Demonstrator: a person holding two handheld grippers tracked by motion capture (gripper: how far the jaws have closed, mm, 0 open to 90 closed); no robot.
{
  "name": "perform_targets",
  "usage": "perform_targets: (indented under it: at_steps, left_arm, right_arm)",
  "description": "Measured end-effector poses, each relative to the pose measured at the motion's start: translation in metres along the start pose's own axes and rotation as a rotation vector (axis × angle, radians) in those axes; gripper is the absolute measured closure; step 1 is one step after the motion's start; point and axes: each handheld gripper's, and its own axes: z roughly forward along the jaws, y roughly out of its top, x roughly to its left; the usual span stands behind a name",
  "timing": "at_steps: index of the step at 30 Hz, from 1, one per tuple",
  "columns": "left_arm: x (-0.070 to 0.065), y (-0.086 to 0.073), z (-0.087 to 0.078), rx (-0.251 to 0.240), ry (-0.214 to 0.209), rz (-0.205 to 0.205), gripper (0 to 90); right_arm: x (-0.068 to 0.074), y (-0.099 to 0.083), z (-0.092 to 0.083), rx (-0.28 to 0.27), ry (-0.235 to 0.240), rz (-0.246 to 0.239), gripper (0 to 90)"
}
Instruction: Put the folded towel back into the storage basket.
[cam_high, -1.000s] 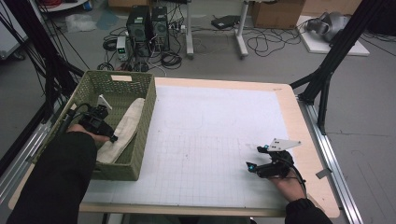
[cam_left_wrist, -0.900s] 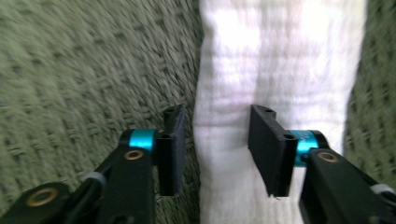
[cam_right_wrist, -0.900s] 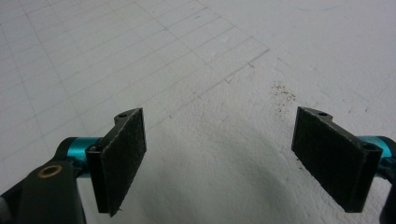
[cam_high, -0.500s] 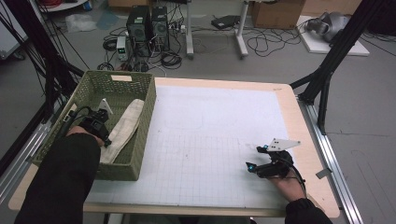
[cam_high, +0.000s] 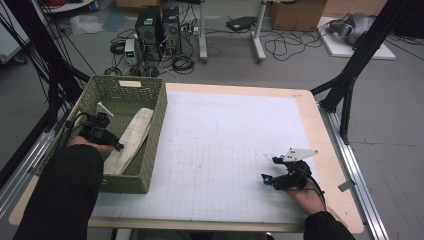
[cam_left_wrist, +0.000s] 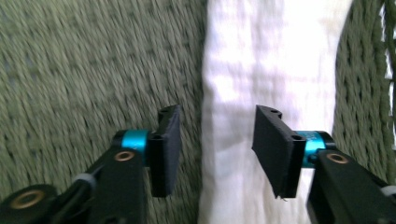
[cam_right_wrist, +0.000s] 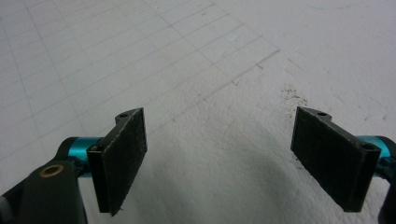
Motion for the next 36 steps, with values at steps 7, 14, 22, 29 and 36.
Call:
perform_targets:
  at_steps: [7,14,22,29,36]
  left_arm:
    - [-0.001,-0.001,0.008,0.057,-0.016,0.023,82.0]
    - [0.010,-0.011,0.001,0.046,0.124,-0.100,86.2]
    - [0.003,-0.012,-0.001,0.063,-0.069,-0.064,84.4]
    - [0.002,-0.007,-0.005,-0.089,-0.013,-0.023,61.3]
    - [-0.006,0.000,0.000,-0.249,-0.072,0.023,62.3]
  right_arm:
    - [0.000,0.004,0.005,-0.001,0.015,-0.011,18.0]
    - [0.001,0.007,0.008,0.008,0.022,-0.013,17.9]
    - [0.002,0.008,0.011,0.013,0.020,-0.019,18.0]
    - [0.001,0.007,0.010,0.012,0.020,-0.014,17.9]
    - [0.000,0.007,0.012,0.016,0.022,-0.014,18.0]
